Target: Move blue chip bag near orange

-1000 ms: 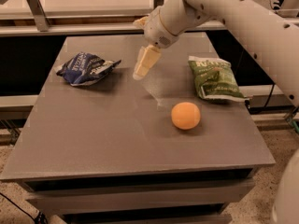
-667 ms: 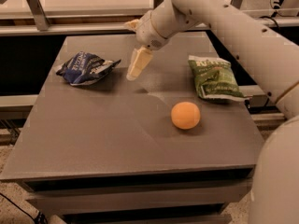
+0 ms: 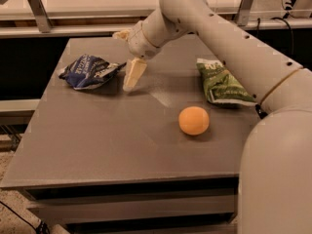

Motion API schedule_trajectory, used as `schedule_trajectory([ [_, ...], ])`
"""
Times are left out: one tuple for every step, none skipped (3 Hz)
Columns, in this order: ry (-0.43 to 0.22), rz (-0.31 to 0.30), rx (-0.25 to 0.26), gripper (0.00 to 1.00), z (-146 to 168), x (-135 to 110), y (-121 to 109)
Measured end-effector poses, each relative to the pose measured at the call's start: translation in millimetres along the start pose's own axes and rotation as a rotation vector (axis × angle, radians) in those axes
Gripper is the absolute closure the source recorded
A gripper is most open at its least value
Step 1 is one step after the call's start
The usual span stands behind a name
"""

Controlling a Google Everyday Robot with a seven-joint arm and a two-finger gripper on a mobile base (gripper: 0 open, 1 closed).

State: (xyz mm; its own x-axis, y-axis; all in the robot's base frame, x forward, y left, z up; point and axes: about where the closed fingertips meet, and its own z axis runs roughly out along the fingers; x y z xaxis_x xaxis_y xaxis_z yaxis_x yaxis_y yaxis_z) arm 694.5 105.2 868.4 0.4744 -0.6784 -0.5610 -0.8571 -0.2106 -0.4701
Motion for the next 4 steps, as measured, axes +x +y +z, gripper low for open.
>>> schedule_trajectory([
  [-0.003, -0.036, -0.028, 0.17, 16, -12, 4],
  [-0.02, -0.078, -0.034, 0.41, 22, -26, 6],
  [-0.024, -0.114, -0.02, 0.65, 14, -35, 4],
  [0.038, -0.133, 0.018, 0.87, -9, -41, 3],
])
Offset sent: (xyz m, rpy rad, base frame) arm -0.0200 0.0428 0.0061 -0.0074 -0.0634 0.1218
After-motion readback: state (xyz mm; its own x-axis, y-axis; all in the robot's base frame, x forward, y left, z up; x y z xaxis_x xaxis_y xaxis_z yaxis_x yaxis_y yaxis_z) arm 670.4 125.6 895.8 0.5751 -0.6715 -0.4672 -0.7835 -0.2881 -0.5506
